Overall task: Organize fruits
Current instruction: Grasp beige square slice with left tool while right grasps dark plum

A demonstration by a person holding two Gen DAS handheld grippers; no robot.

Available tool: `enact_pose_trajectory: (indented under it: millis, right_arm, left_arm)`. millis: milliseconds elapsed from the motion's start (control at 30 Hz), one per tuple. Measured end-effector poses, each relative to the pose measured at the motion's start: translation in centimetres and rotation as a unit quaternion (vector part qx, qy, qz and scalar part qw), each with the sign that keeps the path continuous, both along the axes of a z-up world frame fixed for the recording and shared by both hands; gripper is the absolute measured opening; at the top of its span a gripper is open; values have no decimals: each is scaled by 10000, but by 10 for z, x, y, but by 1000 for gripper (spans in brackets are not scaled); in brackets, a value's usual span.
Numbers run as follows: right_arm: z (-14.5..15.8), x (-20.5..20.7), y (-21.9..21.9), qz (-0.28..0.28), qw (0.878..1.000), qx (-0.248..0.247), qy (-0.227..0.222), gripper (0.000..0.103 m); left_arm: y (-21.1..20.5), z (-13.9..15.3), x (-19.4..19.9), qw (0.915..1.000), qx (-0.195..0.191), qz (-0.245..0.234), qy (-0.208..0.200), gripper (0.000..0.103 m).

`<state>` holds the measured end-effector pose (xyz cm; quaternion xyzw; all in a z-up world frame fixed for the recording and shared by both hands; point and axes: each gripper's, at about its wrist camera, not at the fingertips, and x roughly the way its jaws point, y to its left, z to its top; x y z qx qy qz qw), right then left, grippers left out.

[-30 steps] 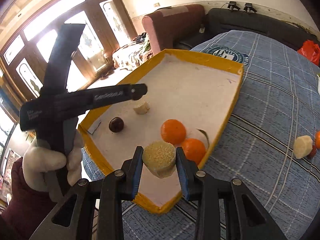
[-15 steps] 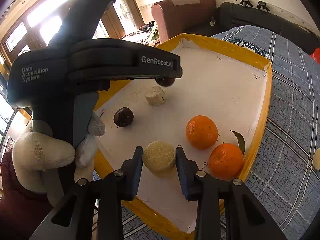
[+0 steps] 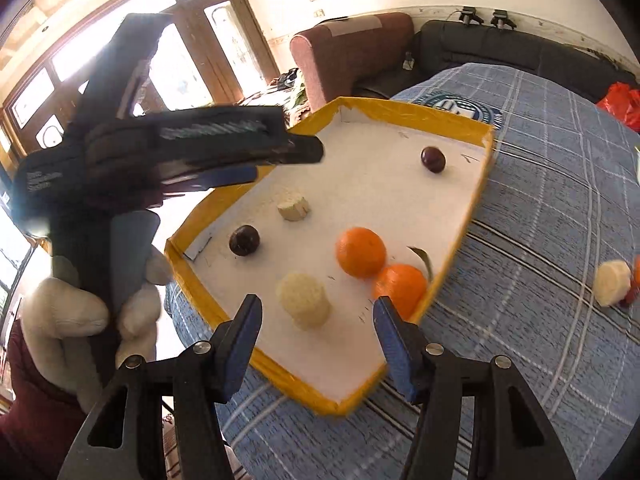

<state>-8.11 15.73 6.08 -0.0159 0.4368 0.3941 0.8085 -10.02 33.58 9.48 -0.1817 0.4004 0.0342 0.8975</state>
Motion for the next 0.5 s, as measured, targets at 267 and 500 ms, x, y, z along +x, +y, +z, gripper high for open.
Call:
enact_pose_trajectory:
  millis: [267,500]
  right_arm:
    - [-5,4,-88,-796,9968,85,40,63]
    - [-14,25,-195,-1928,9812,-110,-20,63]
  left_arm:
    - [-81,15,-1,9969,87,-779,-39,79]
    - [-157,-9,20,9881,118,-1513,239,79]
